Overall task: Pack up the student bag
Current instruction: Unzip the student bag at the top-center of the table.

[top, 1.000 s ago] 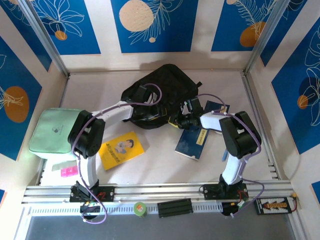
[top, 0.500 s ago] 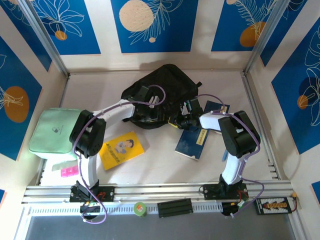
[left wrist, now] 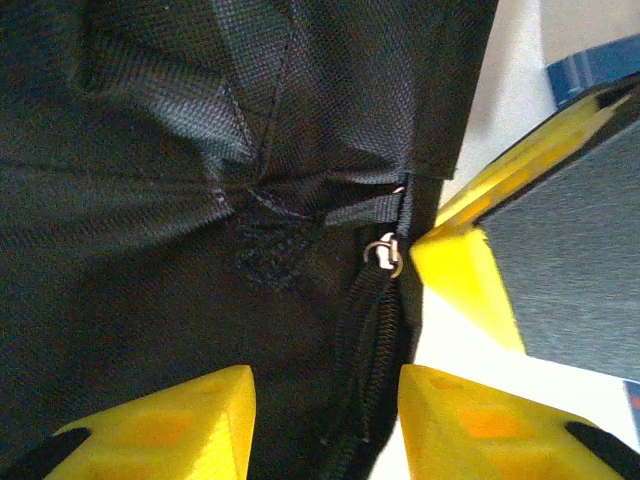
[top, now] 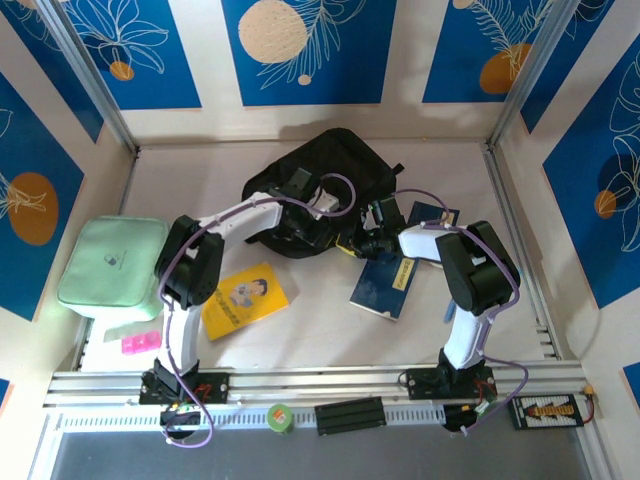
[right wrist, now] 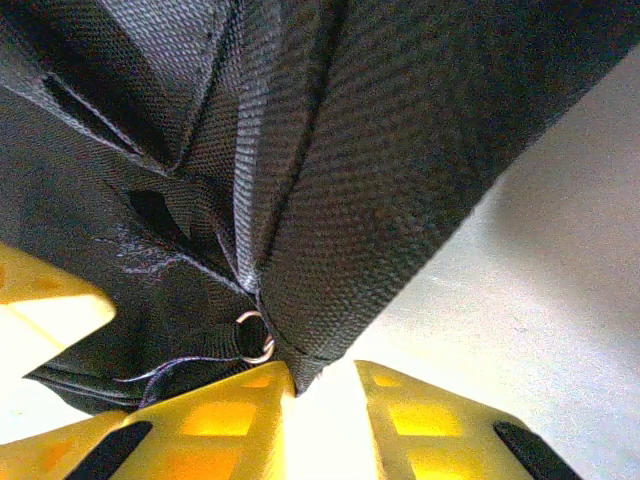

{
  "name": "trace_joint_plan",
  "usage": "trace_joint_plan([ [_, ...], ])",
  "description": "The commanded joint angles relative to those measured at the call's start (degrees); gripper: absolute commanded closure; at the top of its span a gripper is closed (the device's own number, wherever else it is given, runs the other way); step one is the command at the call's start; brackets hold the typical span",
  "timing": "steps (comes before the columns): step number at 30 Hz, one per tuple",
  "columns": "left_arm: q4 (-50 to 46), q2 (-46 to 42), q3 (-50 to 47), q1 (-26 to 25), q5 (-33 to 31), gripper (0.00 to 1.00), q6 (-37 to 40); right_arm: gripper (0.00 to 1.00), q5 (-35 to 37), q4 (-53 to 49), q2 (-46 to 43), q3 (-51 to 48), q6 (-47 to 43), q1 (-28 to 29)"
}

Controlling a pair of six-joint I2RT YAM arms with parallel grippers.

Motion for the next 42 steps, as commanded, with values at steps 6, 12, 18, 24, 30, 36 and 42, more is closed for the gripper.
trace_joint_plan([
  [6,-2.4,2.4,2.1,-0.6,1.7,0.53,10.0,0.77,-0.5,-1.0,1.2,1.3,0.7,0.0],
  [12,-2.3,3.0,2.0,-0.7,3.6,0.54,10.9,0.77,-0.5,-0.8,1.6,1.5,1.4,-0.1],
  [18,-2.6,4.5,3.2,-0.9,0.4,0.65,11.4,0.78,-0.8,-0.2,1.7,1.2,2.2,-0.3],
  [24,-2.6,3.9,4.3,-0.9,-0.6,0.92,10.9,0.77,-1.6,0.7,0.6,0.8,2.6,-0.9],
  [30,-2.5,-0.3,3.6,-0.8,0.8,1.0,9.4,0.71,-2.8,3.6,-4.5,-0.8,3.9,-3.4],
  [36,-1.7,-5.0,0.8,-0.8,0.6,1.0,6.5,0.46,-1.2,4.0,-9.5,-1.2,5.0,-4.1],
  [42,-3.7,-5.9,1.3,-0.8,-2.3,1.0,5.0,0.39,7.3,-1.9,-9.9,-0.2,7.5,-3.1],
])
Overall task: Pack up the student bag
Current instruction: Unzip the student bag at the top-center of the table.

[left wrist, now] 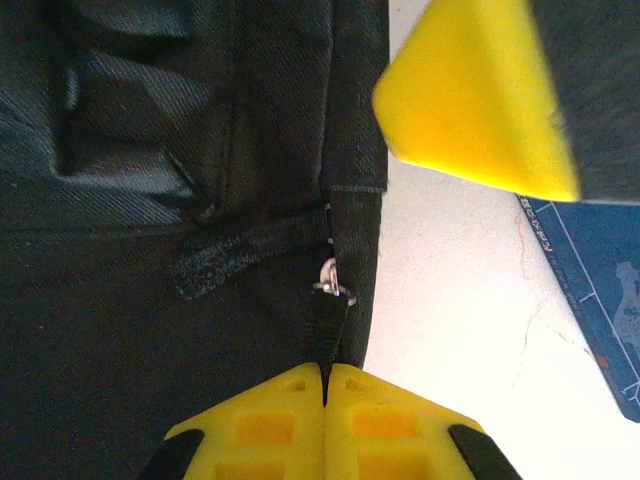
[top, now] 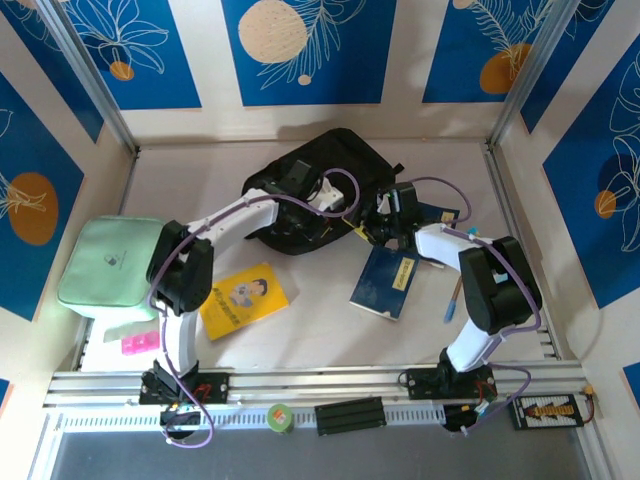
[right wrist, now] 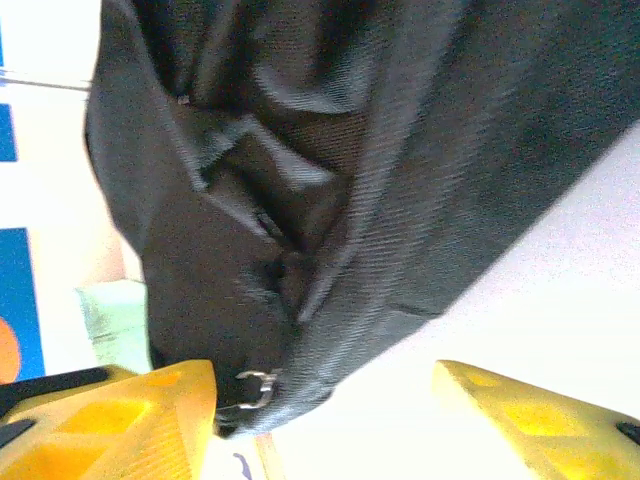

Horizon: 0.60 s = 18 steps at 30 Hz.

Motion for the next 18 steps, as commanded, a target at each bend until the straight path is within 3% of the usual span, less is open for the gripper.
trace_joint_plan([
  [1,-2.0,-1.2,0.0,-0.2,-1.7,1.0,-1.6,0.39,4.1,-4.0,0.2,1.3,2.2,0.4],
  [8,-2.0,-1.2,0.1,-0.2,-1.6,1.0,-2.0,0.42,-0.4,-3.3,7.3,7.7,4.2,0.8],
  [11,-1.9,-1.3,0.0,-0.2,-3.5,1.0,-2.7,0.58,0.4,-3.5,9.3,9.2,5.0,1.1],
  [13,-3.0,-1.8,0.2,-0.2,-8.7,1.0,-4.8,0.73,3.3,-3.3,9.3,8.6,6.2,1.0],
  [18,-7.7,-6.4,-2.7,-0.2,-17.5,1.0,-7.2,0.89,9.0,-4.3,8.1,8.1,6.0,0.2],
])
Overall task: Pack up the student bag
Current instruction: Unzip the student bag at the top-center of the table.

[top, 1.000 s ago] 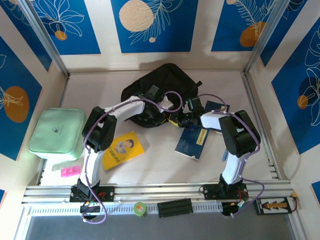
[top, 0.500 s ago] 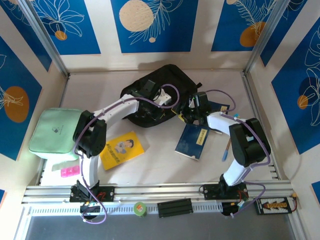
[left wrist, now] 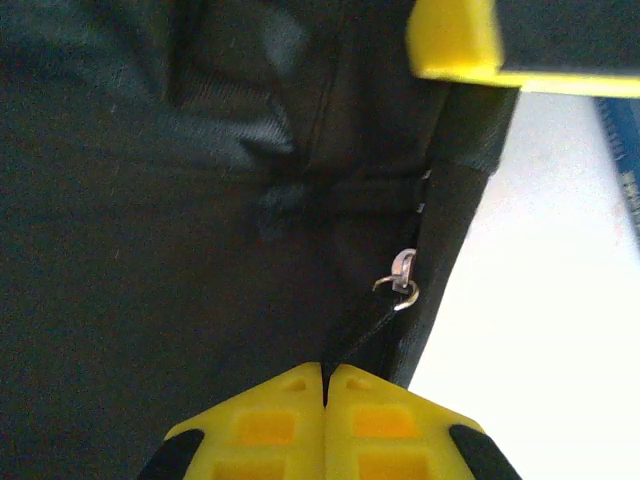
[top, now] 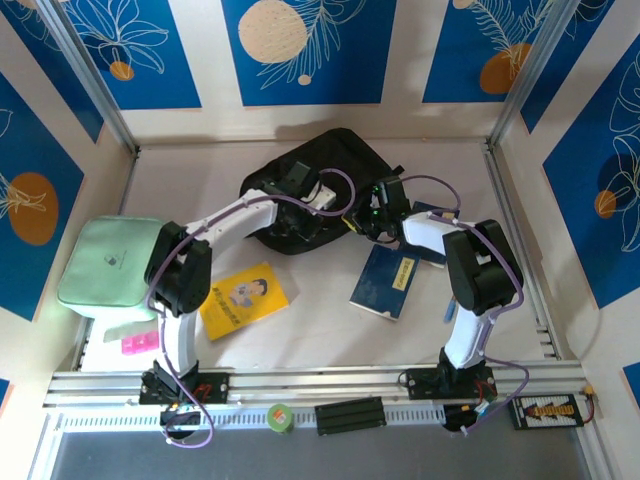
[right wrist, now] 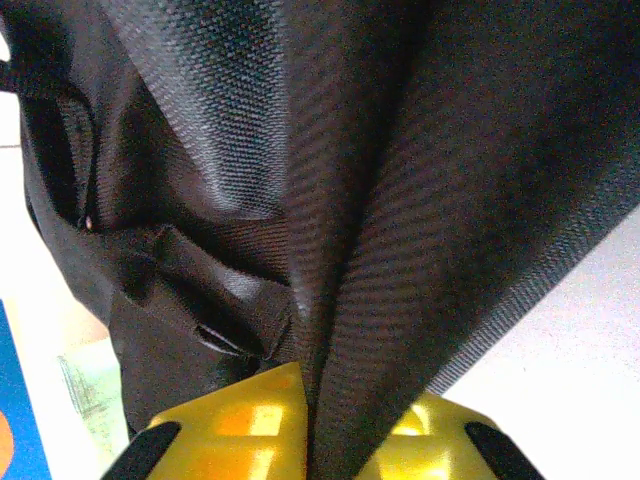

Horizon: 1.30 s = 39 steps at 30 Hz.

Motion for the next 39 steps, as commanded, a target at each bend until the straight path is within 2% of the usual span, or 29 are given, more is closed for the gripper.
trace_joint_plan([
  [1,-5.8,-6.3,-2.2,-0.1,-8.4,1.0,-2.3,0.91,5.8,-2.7,-0.7,0.4,-0.6,-0.7],
  [4,-8.6,-9.1,-4.0,0.0,-11.1,1.0,-3.1,0.94,7.6,-4.0,-0.9,0.8,-0.7,-0.9],
  [11,-9.8,-12.7,-10.5,0.2,-14.1,1.0,-4.3,0.95,10.2,-5.9,-1.7,1.9,-3.0,-1.5],
  [24,-9.9,-13.9,-12.9,3.0,-19.0,1.0,-2.6,0.95,3.1,-4.2,0.7,5.0,-10.8,-5.3],
  [27,-8.4,-13.6,-12.5,4.5,-16.3,1.0,-1.8,0.95,1.0,-4.2,1.5,6.0,-11.5,-6.4],
  [29,-7.2,-13.6,-12.0,4.7,-11.8,1.0,-1.4,0.95,-0.1,-4.4,2.0,7.1,-12.4,-6.8],
  [33,-3.5,-14.4,-11.7,4.2,1.0,1.0,-0.7,0.95,-2.0,-6.3,4.0,11.3,-14.8,-7.1],
  [39,3.4,-15.3,-14.6,2.1,10.0,1.0,-5.5,0.97,-4.8,-7.3,7.2,16.8,-19.5,-8.2],
])
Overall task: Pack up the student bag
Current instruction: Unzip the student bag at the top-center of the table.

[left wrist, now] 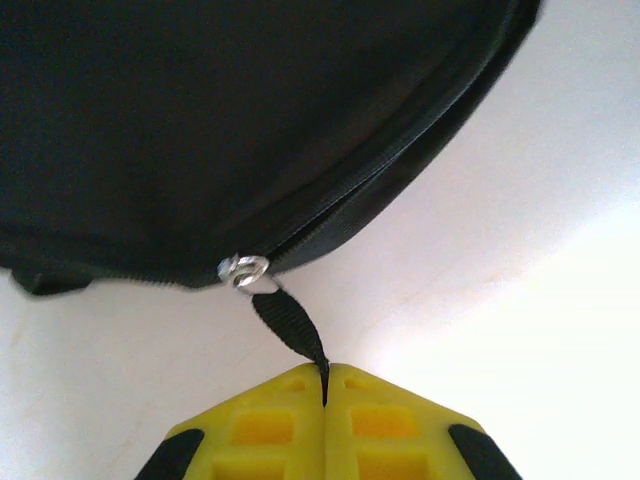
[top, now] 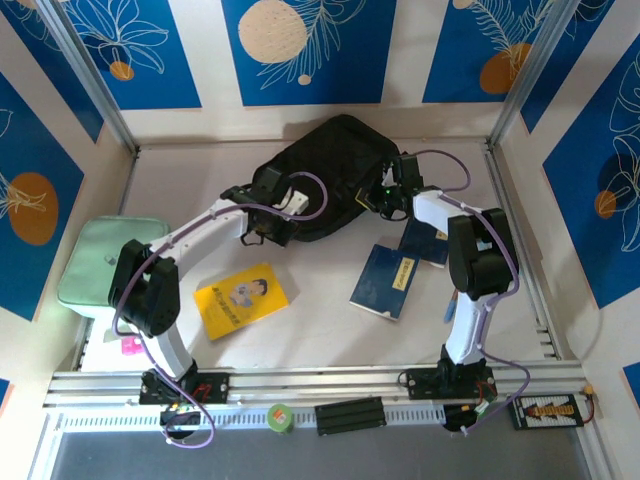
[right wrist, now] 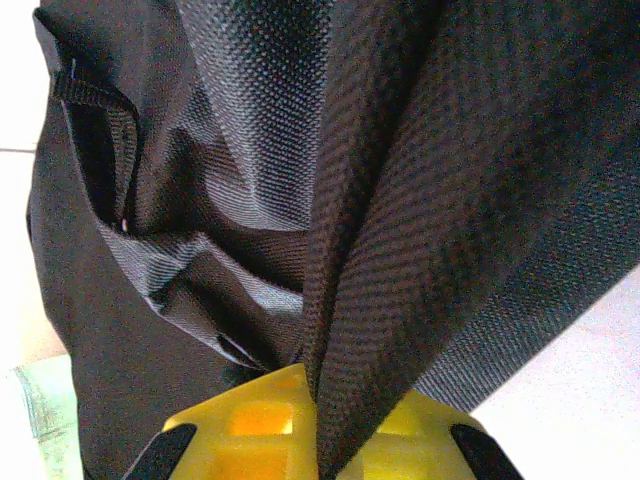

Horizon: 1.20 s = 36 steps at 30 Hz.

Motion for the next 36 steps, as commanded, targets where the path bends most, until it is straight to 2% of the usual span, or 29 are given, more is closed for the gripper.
trace_joint_plan([
  [1,4.5,-2.7,-2.3,-2.0,9.9,1.0,-3.3,0.96,-0.9,0.7,0.7,3.6,-3.9,-1.2],
  [3,5.9,-2.4,-2.2,-3.3,11.1,1.0,-4.6,0.93,-1.2,-0.4,0.0,4.1,-3.2,-2.1],
  [5,7.1,-1.7,-1.4,-4.3,12.4,1.0,-6.4,0.74,-0.5,-1.7,-1.8,3.8,-1.2,-3.1],
  [6,8.2,-1.2,-0.8,-4.5,13.4,1.0,-7.8,0.61,0.3,-2.8,-3.0,3.3,1.0,-3.8],
  [7,10.0,-0.7,-0.6,-4.6,15.1,1.0,-9.1,0.54,0.9,-4.0,-4.3,2.5,3.4,-4.5],
  [9,13.7,0.2,-0.4,-4.9,18.6,1.0,-11.8,0.48,0.2,-4.8,-6.9,0.6,6.7,-5.8],
  [14,18.2,3.6,3.0,-6.2,24.5,1.0,-15.3,0.43,2.9,-9.3,-15.6,-6.3,11.9,-6.4],
  [17,17.9,5.6,5.1,-7.3,25.5,1.0,-15.3,0.37,5.3,-12.1,-21.4,-12.5,15.0,-5.6],
  [22,16.8,7.4,5.8,-8.3,25.9,1.0,-15.1,0.3,3.1,-8.9,-27.8,-23.1,23.2,-2.7],
  [28,16.5,8.1,5.6,-8.5,26.0,1.0,-14.0,0.28,2.3,-4.0,-25.5,-25.3,28.5,2.1],
  [33,14.2,8.2,6.0,-8.6,24.9,1.0,-13.3,0.3,0.1,2.3,-21.9,-24.7,30.2,2.8],
  [36,13.5,8.0,5.9,-8.6,24.2,1.0,-13.1,0.31,0.2,1.5,-20.0,-22.7,29.5,3.2],
])
